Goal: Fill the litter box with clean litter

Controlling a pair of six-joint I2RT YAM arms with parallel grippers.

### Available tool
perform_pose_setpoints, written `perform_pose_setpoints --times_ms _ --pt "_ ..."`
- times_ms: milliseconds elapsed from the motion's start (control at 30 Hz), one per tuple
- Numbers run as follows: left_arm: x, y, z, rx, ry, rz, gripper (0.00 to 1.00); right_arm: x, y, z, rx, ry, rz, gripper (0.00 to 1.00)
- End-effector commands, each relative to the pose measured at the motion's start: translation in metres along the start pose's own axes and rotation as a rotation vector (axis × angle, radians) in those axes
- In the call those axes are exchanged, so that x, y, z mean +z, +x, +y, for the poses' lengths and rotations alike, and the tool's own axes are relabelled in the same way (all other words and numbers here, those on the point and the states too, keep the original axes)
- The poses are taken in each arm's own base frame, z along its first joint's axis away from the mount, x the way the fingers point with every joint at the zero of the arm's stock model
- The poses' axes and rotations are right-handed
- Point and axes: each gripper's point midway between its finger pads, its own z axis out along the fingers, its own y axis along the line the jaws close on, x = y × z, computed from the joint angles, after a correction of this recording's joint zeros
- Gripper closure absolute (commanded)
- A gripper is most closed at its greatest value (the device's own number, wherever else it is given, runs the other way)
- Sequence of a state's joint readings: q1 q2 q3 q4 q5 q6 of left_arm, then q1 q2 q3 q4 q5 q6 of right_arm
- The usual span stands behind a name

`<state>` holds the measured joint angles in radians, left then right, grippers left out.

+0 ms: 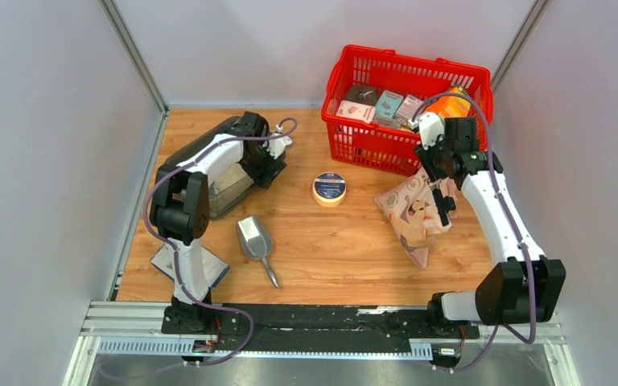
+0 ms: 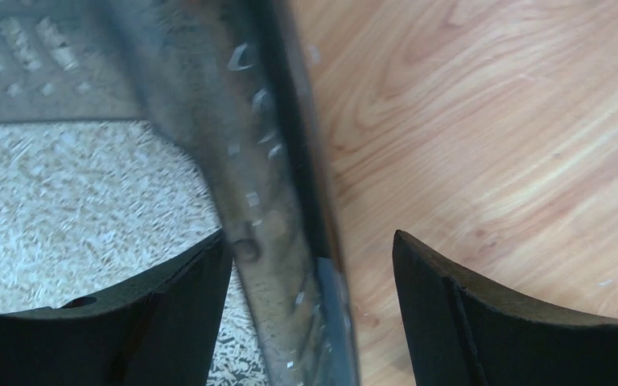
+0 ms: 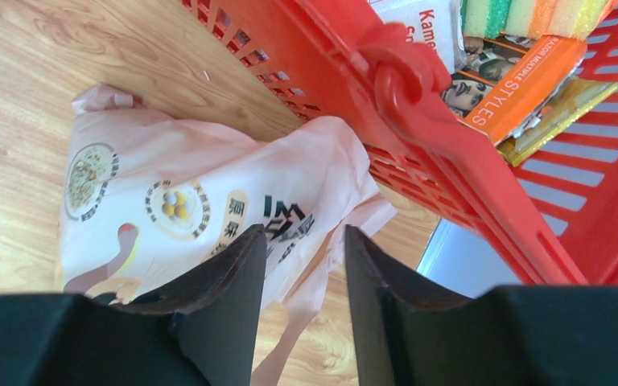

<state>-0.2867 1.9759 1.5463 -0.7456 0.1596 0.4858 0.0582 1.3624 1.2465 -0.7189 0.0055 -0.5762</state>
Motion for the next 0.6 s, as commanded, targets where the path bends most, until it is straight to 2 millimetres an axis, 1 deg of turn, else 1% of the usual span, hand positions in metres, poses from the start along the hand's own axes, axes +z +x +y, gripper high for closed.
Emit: perform_pose_setpoints --times_ms 0,67,200,233,267,300,333,367,400,433,500,567 --pt "-0.004 -0.020 -0.020 0.141 0.059 -0.035 0.20 -0.027 -0.010 0.002 0.023 -0.002 -0.055 0.53" --pt "-0.005 -0.021 -0.033 0.194 0.087 -0.033 0.21 -0.032 -0.009 0.004 0.023 -0.007 -0.061 0.52" --pt "-0.007 -0.015 -0.058 0.266 0.166 -0.029 0.24 -0.036 -0.008 0.008 0.028 -0.022 -0.068 0.50" --pt "-0.007 -0.010 -0.065 0.285 0.190 -0.021 0.24 -0.037 -0.009 0.009 0.025 -0.030 -0.071 0.49" --pt "-0.011 -0.009 -0.075 0.332 0.230 -0.033 0.25 -0.038 -0.008 0.013 0.025 -0.048 -0.071 0.48" --pt "-0.012 -0.007 -0.081 0.361 0.250 -0.036 0.25 -0.038 -0.007 0.015 0.025 -0.058 -0.072 0.48" --pt "-0.010 0.000 -0.088 0.380 0.274 -0.026 0.25 -0.039 -0.007 0.017 0.022 -0.068 -0.072 0.47" --pt "-0.014 0.001 -0.095 0.443 0.297 -0.039 0.26 -0.039 -0.006 0.021 0.019 -0.090 -0.071 0.47" --pt "-0.015 0.003 -0.099 0.475 0.307 -0.041 0.26 -0.041 -0.006 0.022 0.020 -0.097 -0.075 0.47" --pt "-0.014 0.009 -0.104 0.504 0.319 -0.035 0.26 -0.043 -0.005 0.025 0.018 -0.110 -0.070 0.46" --pt "-0.018 0.015 -0.114 0.607 0.352 -0.046 0.26 -0.046 -0.004 0.032 0.016 -0.143 -0.075 0.46" --pt "-0.022 0.018 -0.118 0.697 0.365 -0.053 0.26 -0.050 0.000 0.037 0.019 -0.163 -0.064 0.45"
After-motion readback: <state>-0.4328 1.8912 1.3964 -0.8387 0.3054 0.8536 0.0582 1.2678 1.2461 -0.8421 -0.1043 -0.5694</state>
